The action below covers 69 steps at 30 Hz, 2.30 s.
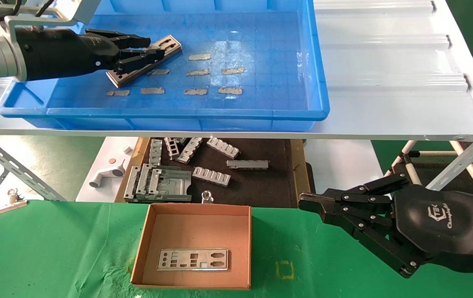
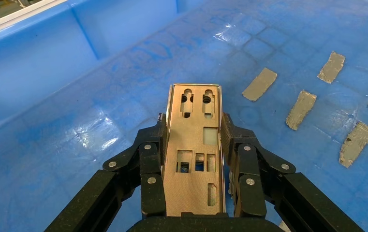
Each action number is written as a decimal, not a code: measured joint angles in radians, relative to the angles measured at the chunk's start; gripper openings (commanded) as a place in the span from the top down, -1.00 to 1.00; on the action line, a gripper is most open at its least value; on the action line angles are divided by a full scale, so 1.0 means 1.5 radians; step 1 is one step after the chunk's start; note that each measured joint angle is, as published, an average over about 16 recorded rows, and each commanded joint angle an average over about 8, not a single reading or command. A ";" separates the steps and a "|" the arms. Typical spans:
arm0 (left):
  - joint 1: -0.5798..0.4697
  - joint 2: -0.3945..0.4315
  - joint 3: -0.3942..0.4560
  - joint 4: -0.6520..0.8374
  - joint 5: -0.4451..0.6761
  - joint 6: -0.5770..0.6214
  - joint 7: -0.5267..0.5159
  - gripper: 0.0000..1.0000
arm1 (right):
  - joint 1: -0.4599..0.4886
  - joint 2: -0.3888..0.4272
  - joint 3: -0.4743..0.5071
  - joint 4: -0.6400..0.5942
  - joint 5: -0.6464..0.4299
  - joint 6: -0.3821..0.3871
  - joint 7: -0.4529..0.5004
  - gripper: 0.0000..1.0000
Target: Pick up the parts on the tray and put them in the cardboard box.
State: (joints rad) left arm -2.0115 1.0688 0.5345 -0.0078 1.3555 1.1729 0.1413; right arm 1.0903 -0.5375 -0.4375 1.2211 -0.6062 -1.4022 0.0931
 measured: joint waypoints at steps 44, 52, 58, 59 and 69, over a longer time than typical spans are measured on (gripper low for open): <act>0.184 -0.290 0.255 -0.679 -0.304 0.256 -0.052 1.00 | 0.000 0.000 0.000 0.000 0.000 0.000 0.000 1.00; 0.261 -0.256 0.325 -0.678 -0.233 0.181 0.003 1.00 | 0.000 0.000 0.000 0.000 0.000 0.000 0.000 1.00; 0.309 -0.207 0.350 -0.636 -0.194 0.123 0.025 1.00 | 0.000 0.000 0.000 0.000 0.000 0.000 0.000 1.00; 0.314 -0.199 0.353 -0.628 -0.189 0.116 0.027 1.00 | 0.000 0.000 0.000 0.000 0.000 0.000 0.000 1.00; 0.338 -0.128 0.367 -0.535 -0.166 0.076 0.064 1.00 | 0.000 0.000 0.000 0.000 0.000 0.000 0.000 1.00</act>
State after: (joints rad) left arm -1.5040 0.8766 1.0853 -0.8096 1.1062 1.2869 0.2376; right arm 1.0903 -0.5375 -0.4375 1.2211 -0.6062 -1.4022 0.0931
